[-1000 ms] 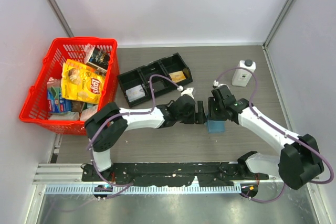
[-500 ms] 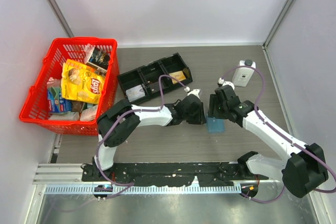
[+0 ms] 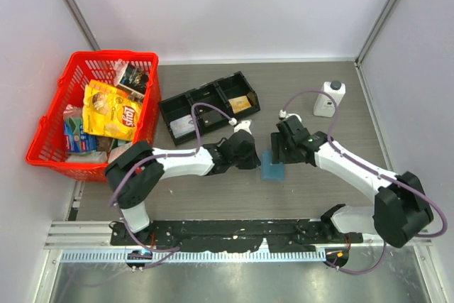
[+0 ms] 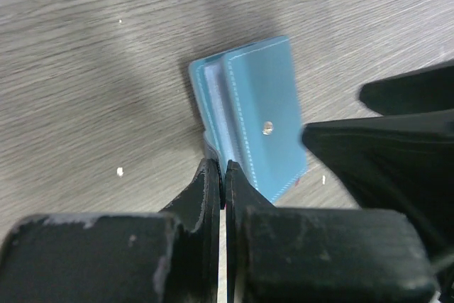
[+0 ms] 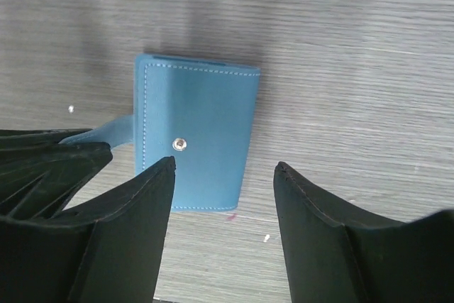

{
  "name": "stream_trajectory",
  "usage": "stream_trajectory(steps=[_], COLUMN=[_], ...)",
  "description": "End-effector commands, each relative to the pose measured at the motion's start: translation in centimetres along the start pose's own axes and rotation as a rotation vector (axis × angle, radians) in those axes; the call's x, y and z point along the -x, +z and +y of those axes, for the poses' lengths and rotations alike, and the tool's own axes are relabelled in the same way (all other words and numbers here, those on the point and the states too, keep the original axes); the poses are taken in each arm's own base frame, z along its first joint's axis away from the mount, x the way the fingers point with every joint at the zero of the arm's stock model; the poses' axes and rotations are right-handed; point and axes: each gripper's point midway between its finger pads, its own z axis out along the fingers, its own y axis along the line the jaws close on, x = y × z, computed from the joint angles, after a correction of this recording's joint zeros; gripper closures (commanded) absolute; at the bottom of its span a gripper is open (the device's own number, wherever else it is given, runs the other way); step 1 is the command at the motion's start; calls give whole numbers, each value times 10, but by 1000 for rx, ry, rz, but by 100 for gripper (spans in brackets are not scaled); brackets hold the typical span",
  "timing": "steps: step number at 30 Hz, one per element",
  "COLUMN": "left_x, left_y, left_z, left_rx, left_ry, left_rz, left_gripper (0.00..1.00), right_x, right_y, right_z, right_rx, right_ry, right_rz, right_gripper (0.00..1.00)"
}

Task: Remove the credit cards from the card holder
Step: Open the card holder at the center of the board.

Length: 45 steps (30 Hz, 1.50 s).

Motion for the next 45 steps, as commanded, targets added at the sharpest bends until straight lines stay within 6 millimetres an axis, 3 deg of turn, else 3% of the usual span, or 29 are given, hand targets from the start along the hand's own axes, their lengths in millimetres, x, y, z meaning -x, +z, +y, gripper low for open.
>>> stream_trajectory(steps=[1, 7, 11, 17, 22, 24, 29, 33, 39, 45], left_x=[26, 22, 20, 22, 22, 15, 6, -5, -12, -15], left_y=[-28, -45, -53, -66, -75, -79, -87, -88, -91, -92], left_z=[-6, 5, 12, 18, 24, 37, 61, 75, 92, 94], left_rx=[-18, -1, 9, 18, 32, 70, 135, 159, 195, 188], left_ry=[-25, -40, -53, -64, -64, -61, -59, -81, -92, -103], left_rz=[-109, -124, -133, -157, -169, -160, -160, -143, -141, -132], left_gripper=[100, 100, 100, 100, 100, 100, 100, 100, 100, 100], right_x=[22, 18, 20, 14, 19, 22, 21, 7, -17, -13], right_y=[0, 11, 17, 24, 15, 12, 13, 24, 43, 41], right_z=[38, 78, 84, 73, 58, 50, 37, 32, 33, 45], right_rx=[60, 99, 98, 47, -7, -23, -12, 7, 44, 107], right_ry=[-66, -125, -127, -153, -169, -159, -118, -91, -51, -49], right_rz=[-43, -25, -22, -8, -35, -44, -35, 8, 86, 84], right_gripper=[36, 33, 33, 36, 42, 46, 60, 72, 72, 68])
